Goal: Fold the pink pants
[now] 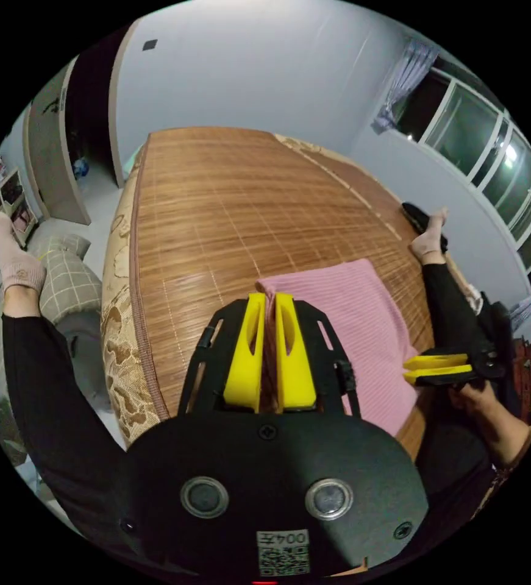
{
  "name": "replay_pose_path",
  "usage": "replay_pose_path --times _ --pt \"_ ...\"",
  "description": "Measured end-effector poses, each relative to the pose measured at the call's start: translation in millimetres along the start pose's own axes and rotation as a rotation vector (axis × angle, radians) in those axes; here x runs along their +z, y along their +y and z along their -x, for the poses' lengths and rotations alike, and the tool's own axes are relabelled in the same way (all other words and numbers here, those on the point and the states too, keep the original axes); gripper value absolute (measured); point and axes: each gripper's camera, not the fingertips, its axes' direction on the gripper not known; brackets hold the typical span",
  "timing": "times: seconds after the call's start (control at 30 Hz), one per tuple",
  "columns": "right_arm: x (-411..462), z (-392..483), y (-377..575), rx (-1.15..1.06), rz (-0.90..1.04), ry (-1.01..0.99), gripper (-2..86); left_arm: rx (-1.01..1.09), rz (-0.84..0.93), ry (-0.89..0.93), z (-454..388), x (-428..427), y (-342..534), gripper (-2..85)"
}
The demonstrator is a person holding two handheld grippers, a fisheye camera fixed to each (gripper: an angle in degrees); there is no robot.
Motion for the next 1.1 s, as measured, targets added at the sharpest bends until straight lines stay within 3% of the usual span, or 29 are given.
replay_pose_path --times 0.27,0.37,0.47,0.6,0.67,0.77,0.93,1.1 --pt "-0.8 -27.7 -0.8 0.004 0.001 -0.008 6.6 -0.097 0.037 -0.011 24.0 4.6 -11.9 7.7" --pt "-3.0 -40.2 -0.8 0.010 -0.002 -0.021 6.7 -0.179 -0.130 -0.035 23.2 -36.8 -10.0 8.0" --pt "-5.7 -54.4 -1.3 0.022 -0.003 -0.043 6.9 -0.081 -0.238 -0.002 -18.3 -43.1 -17.8 7.7" --pt "-14.6 -73.9 1.6 0.032 -0.026 -0.098 8.1 -0.016 -0.127 -0.009 -46.6 11.4 -32.6 7.5" --pt "-31.9 -94.1 9.4 0.057 -0.104 -0.214 9.4 -0.044 -0.050 -0.036 -41.8 45.2 -30.3 7.2" --pt "-54.9 -137.5 12.5 0.137 -0.227 -0.401 9.5 -0.037 -0.088 -0.032 -39.3 52.9 -25.4 6.8" --pt "-56.9 -211.8 -34.3 0.213 -0.221 -0.649 9.6 -0.035 -0.103 -0.009 -35.2 64.6 -25.1 6.8" --pt "-36.1 -256.6 -94.6 0.219 -0.146 -0.658 9.5 -0.039 -0.106 0.005 -31.8 76.8 -27.6 6.8"
